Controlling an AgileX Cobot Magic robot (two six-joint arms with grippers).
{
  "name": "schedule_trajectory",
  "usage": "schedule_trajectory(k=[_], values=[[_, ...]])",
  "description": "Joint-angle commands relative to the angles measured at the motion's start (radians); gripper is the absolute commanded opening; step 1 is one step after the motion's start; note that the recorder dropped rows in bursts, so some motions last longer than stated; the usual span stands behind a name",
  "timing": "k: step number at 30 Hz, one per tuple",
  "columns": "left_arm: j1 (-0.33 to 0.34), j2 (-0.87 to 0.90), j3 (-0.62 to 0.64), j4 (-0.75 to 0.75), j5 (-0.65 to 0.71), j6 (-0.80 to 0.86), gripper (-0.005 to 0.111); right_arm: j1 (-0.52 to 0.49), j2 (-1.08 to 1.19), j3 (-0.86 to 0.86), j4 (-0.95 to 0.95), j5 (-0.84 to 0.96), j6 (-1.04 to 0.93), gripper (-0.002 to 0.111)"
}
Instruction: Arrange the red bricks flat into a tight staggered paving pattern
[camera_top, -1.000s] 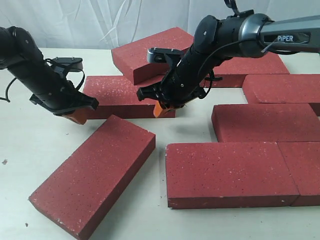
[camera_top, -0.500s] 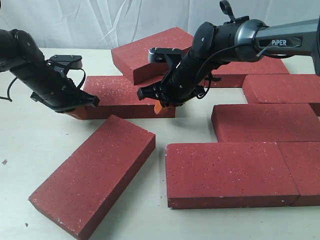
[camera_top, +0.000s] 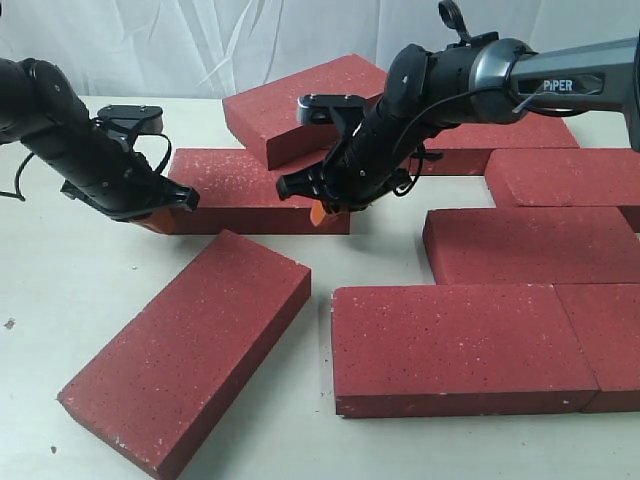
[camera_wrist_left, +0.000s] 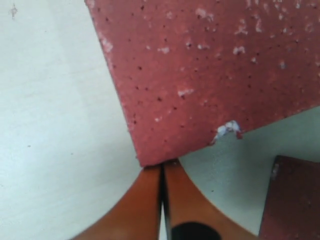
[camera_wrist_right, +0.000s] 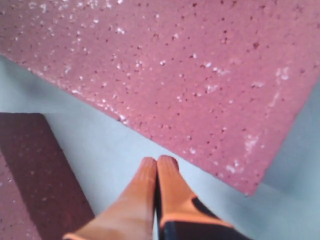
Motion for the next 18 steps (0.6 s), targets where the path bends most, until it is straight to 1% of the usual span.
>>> schedule_trajectory(k=[1, 7, 13, 18], values=[[-0.006, -0.002, -0.005, -0.007, 0.003, 0.001, 0.0, -0.002, -0.014, 0.003, -0.001, 0.033, -0.003, -0.001], [-0.006, -0.037, -0.005, -0.007, 0.063, 0.001, 0.0, -0.002, -0.071, 0.003, -0.001, 0.059, -0.003, -0.001], [-0.006, -0.076, -0.005, 0.0, 0.086, 0.001, 0.0, -0.002, -0.12, 0.003, -0.001, 0.089, -0.003, -0.001], [-0.004, -0.094, -0.005, 0.021, 0.152, -0.001, 0.0, -0.004, -0.15, 0.003, -0.003, 0.119, 0.0, -0.001]])
